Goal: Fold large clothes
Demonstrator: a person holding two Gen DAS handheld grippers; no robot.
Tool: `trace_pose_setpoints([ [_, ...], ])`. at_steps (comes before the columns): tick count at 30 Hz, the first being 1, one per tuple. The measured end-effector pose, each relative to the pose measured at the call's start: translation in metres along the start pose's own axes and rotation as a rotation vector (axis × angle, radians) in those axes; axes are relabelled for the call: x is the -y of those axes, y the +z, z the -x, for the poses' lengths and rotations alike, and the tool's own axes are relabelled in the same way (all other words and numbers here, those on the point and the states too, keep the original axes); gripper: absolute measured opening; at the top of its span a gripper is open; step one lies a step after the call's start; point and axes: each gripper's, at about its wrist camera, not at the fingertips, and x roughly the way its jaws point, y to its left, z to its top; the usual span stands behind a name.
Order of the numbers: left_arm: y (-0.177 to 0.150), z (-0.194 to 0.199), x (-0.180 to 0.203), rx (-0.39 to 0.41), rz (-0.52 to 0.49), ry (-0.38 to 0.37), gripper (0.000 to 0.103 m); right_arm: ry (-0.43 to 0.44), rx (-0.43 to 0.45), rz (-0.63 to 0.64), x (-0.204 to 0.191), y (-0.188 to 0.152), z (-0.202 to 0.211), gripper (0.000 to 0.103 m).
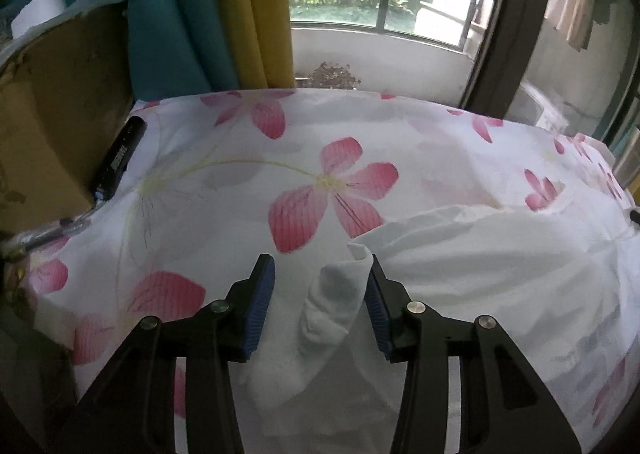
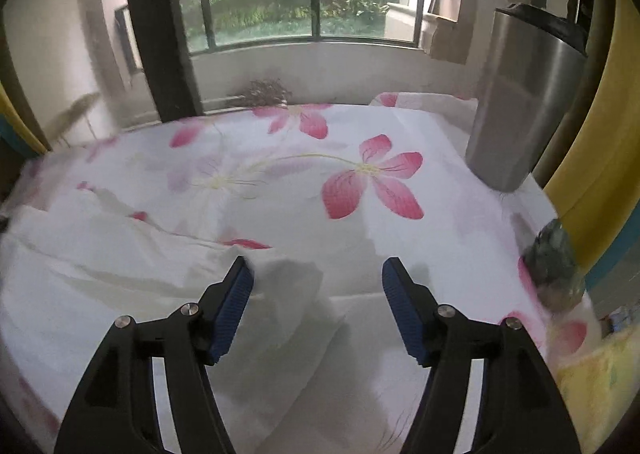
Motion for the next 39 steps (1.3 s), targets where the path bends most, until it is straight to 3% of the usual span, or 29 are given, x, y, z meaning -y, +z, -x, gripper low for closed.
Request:
trace_pose_setpoints([
  [5, 0.010, 0.002, -0.013, 0.031, 0.056, 0.093, 0.047, -0.155, 0.026, -0.047, 0.017, 0.009, -0.003, 0.067],
  [9, 0.012, 0.033, -0.020, 0.131, 0.083, 0.086, 0.047, -0.145, 0.083, -0.069, 0.019, 0.012, 0.022, 0.067],
  [13, 0.009, 0.062, -0.004, 0.187, 0.043, 0.029, 0.047, -0.076, 0.134, -0.011, -0.007, 0.008, 0.053, 0.067],
  [15, 0.005, 0.073, 0.012, 0.194, 0.014, -0.021, 0.047, 0.001, 0.144, 0.061, -0.033, 0.005, 0.062, 0.067],
  [23, -0.027, 0.078, 0.101, 0.110, -0.179, -0.271, 0.047, 0.271, 0.108, 0.366, -0.168, -0.039, 0.071, 0.067],
  [26, -0.041, 0.077, 0.124, 0.070, -0.233, -0.301, 0.047, 0.292, 0.101, 0.446, -0.200, -0.054, 0.067, 0.067],
  [33, -0.062, 0.073, 0.150, 0.040, -0.350, -0.293, 0.047, 0.272, 0.123, 0.521, -0.223, -0.062, 0.064, 0.065],
  [35, -0.064, 0.068, 0.151, 0.030, -0.367, -0.276, 0.047, 0.270, 0.113, 0.565, -0.227, -0.062, 0.060, 0.037],
  [36, -0.063, 0.066, 0.151, 0.025, -0.369, -0.277, 0.047, 0.271, 0.107, 0.577, -0.229, -0.063, 0.061, 0.032],
  [38, -0.061, 0.065, 0.149, 0.021, -0.364, -0.293, 0.047, 0.301, 0.098, 0.587, -0.230, -0.062, 0.061, 0.011],
  [39, -0.059, 0.065, 0.149, 0.021, -0.367, -0.300, 0.047, 0.339, 0.092, 0.572, -0.228, -0.059, 0.060, 0.008],
])
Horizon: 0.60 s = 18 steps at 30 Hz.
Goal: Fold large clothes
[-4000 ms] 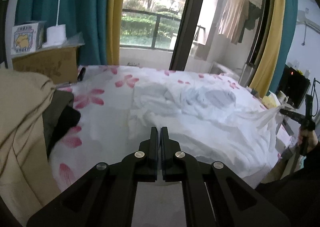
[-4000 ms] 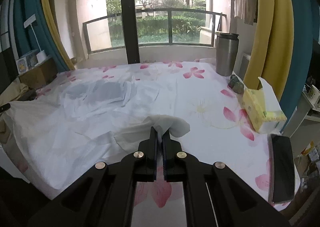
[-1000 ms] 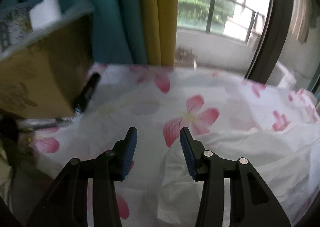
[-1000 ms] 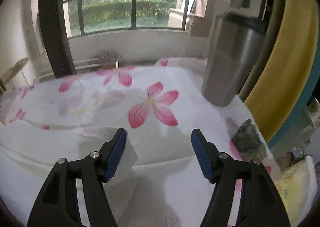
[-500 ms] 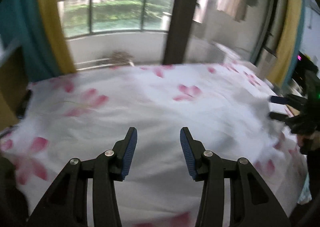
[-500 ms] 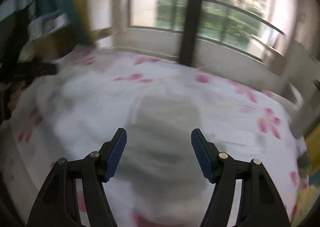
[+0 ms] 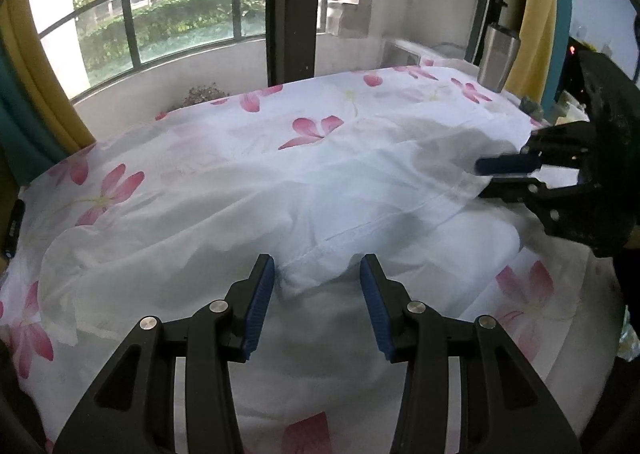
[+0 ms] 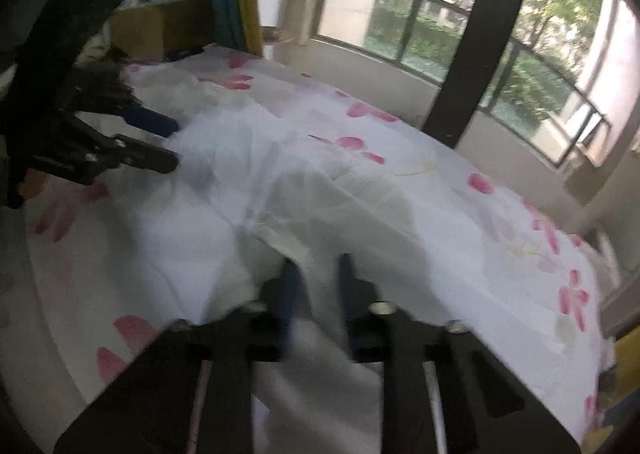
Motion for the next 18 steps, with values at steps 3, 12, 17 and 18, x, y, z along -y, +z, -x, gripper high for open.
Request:
trace_pose_setpoints([
  [3, 0.005, 0.001, 0.001, 0.005, -0.017, 0.001, 0.047, 0.035, 0.029, -0.038, 0.010, 0.007, 0.003, 0.002],
  [12, 0.022, -0.007, 0.004, 0.003, -0.056, 0.001, 0.047, 0.055, 0.112, -0.114, 0.055, 0.049, 0.002, 0.001],
  [17, 0.037, -0.019, -0.001, -0.022, -0.071, 0.073, 0.047, 0.066, 0.102, -0.144, 0.073, 0.069, -0.016, 0.001],
  [18, 0.040, -0.021, -0.003, -0.027, -0.068, 0.086, 0.047, 0.067, 0.093, -0.147, 0.076, 0.071, -0.020, 0.001],
])
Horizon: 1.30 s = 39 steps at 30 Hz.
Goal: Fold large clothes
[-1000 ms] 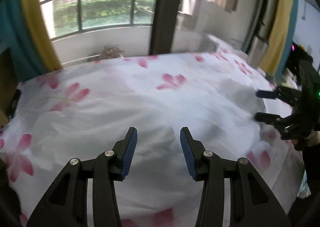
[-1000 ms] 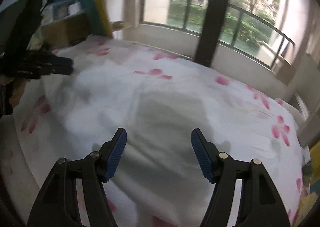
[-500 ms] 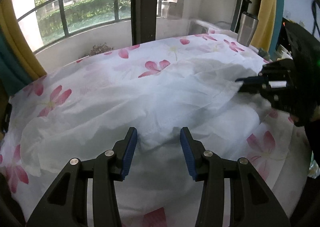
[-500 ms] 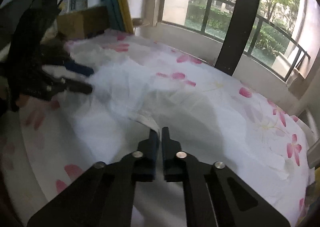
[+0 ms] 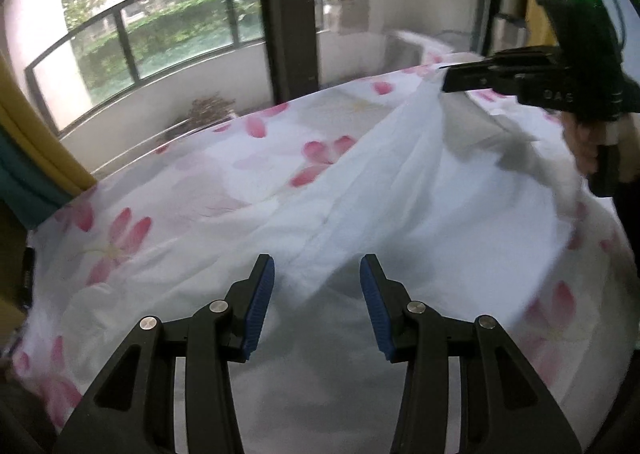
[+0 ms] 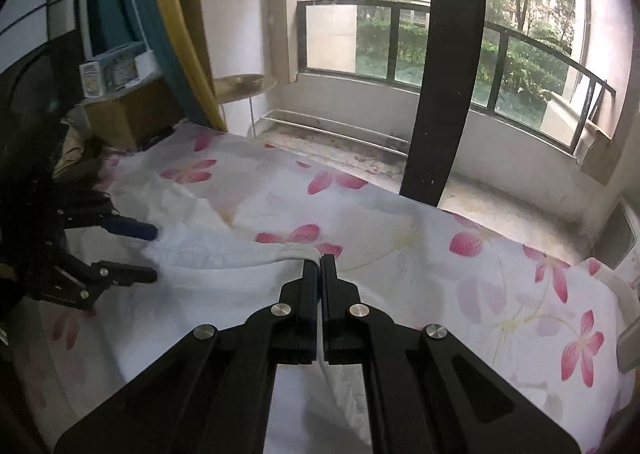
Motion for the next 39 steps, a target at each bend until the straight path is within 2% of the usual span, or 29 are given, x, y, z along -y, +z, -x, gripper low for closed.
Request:
trace_pose_setpoints([
  [4, 0.013, -0.004, -0.008, -0.005, -0.002, 0.025, 0.047, -0.004, -0.025, -0.029, 0.016, 0.009, -0.018, 0.001],
  [10, 0.016, -0.020, -0.023, -0.059, -0.022, 0.092, 0.047, -0.030, -0.097, -0.061, 0.036, 0.007, -0.048, 0.001],
  [12, 0.014, -0.019, -0.035, -0.064, -0.004, 0.127, 0.047, -0.036, -0.109, -0.064, 0.039, 0.008, -0.055, 0.001],
  [18, 0.006, -0.018, -0.071, -0.092, 0.034, 0.157, 0.047, -0.075, -0.133, -0.025, 0.045, 0.017, -0.064, 0.001],
  [20, 0.003, -0.018, -0.082, -0.100, 0.027, 0.190, 0.047, -0.090, -0.154, -0.029, 0.050, 0.020, -0.072, 0.001],
  [23, -0.002, -0.014, -0.108, -0.105, 0.075, 0.250, 0.047, -0.109, -0.198, -0.033, 0.053, 0.021, -0.077, 0.002],
  [25, -0.005, -0.003, -0.124, -0.083, 0.107, 0.276, 0.047, -0.128, -0.188, -0.020, 0.049, 0.024, -0.068, 0.003],
  [27, -0.008, 0.010, -0.134, -0.055, 0.133, 0.303, 0.047, -0.165, -0.164, -0.008, 0.046, 0.025, -0.055, 0.019],
  [29, -0.012, 0.029, -0.139, -0.009, 0.137, 0.312, 0.047, -0.203, -0.134, -0.012, 0.050, 0.024, -0.040, 0.070],
  [30, -0.014, 0.037, -0.139, 0.011, 0.134, 0.303, 0.047, -0.221, -0.111, -0.020, 0.054, 0.022, -0.027, 0.079],
  [31, -0.016, 0.042, -0.140, 0.023, 0.132, 0.293, 0.047, -0.229, -0.097, -0.026, 0.057, 0.020, -0.020, 0.083],
  [35, -0.030, 0.059, -0.131, 0.057, 0.126, 0.184, 0.047, -0.248, -0.084, -0.076, 0.077, 0.004, 0.017, 0.083],
  [38, -0.037, 0.054, -0.121, 0.044, 0.112, 0.074, 0.047, -0.226, -0.120, -0.129, 0.094, -0.021, 0.040, 0.083],
  [39, -0.039, 0.047, -0.118, 0.024, 0.097, 0.071, 0.047, -0.233, -0.137, -0.129, 0.097, -0.027, 0.044, 0.083],
])
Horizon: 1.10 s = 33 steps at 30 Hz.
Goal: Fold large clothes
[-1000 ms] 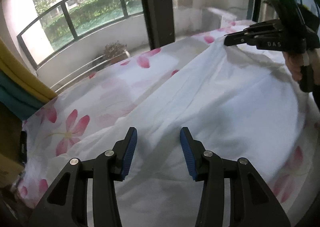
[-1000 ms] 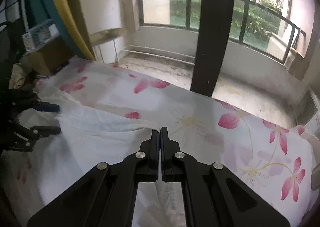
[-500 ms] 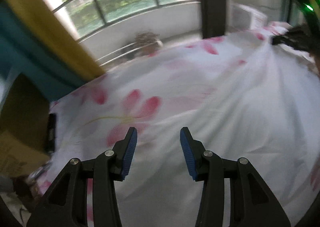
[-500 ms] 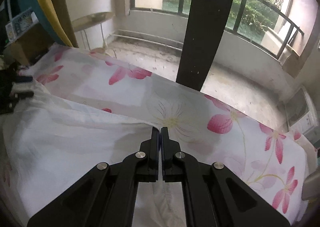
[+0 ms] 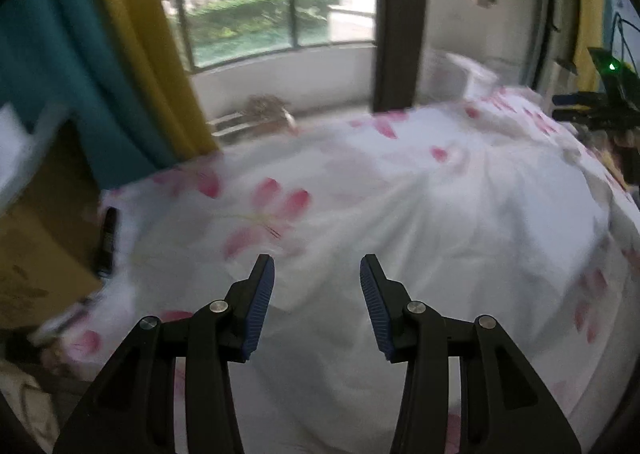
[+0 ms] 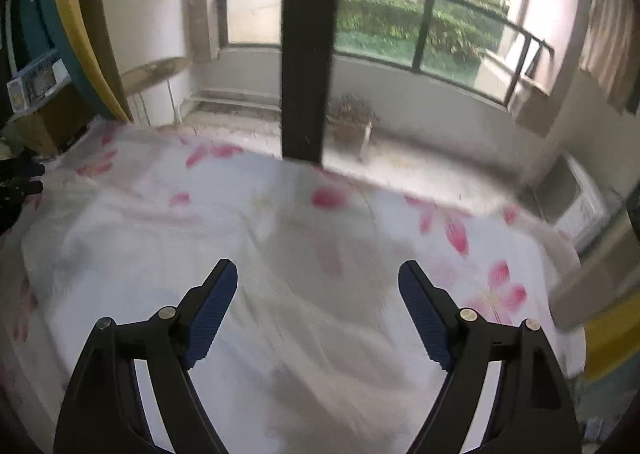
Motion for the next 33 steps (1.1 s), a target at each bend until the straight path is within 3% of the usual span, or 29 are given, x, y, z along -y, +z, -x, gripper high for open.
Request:
trace_pose_setpoints([
  [5, -0.009, -0.039, 0.011, -0.123, -0.119, 0.137, 0.047, -0.071, -0.091, 0.041, 0.019, -0.046, 0.003, 0.083],
  [9, -0.005, -0.054, 0.009, -0.131, -0.136, 0.177, 0.047, -0.115, -0.154, 0.047, 0.028, -0.074, -0.003, 0.083],
  [18, 0.015, -0.067, -0.009, -0.101, -0.113, 0.196, 0.047, -0.128, -0.069, 0.129, 0.025, -0.069, 0.001, 0.081],
  [19, 0.017, -0.069, -0.011, -0.096, -0.111, 0.199, 0.047, -0.128, -0.058, 0.126, 0.027, -0.066, 0.000, 0.067],
  [20, 0.020, -0.070, -0.015, -0.091, -0.105, 0.204, 0.047, -0.122, -0.053, 0.122, 0.029, -0.062, -0.001, 0.040],
  [22, 0.023, -0.077, -0.021, -0.092, -0.089, 0.205, 0.047, -0.118, -0.049, 0.096, 0.040, -0.054, -0.008, 0.007],
  [23, 0.025, -0.081, -0.025, -0.095, -0.077, 0.191, 0.047, -0.095, -0.051, 0.082, 0.045, -0.052, -0.013, 0.001],
  [26, 0.027, -0.091, -0.033, -0.112, -0.058, 0.129, 0.023, -0.040, -0.069, 0.088, 0.048, -0.047, -0.028, 0.001],
  [29, 0.030, -0.095, -0.040, -0.109, -0.043, 0.123, 0.007, -0.041, -0.075, 0.114, 0.044, -0.045, -0.039, 0.001],
  [33, 0.032, -0.097, -0.051, -0.091, 0.011, 0.140, 0.005, -0.061, -0.073, 0.067, 0.055, -0.041, -0.048, 0.001],
])
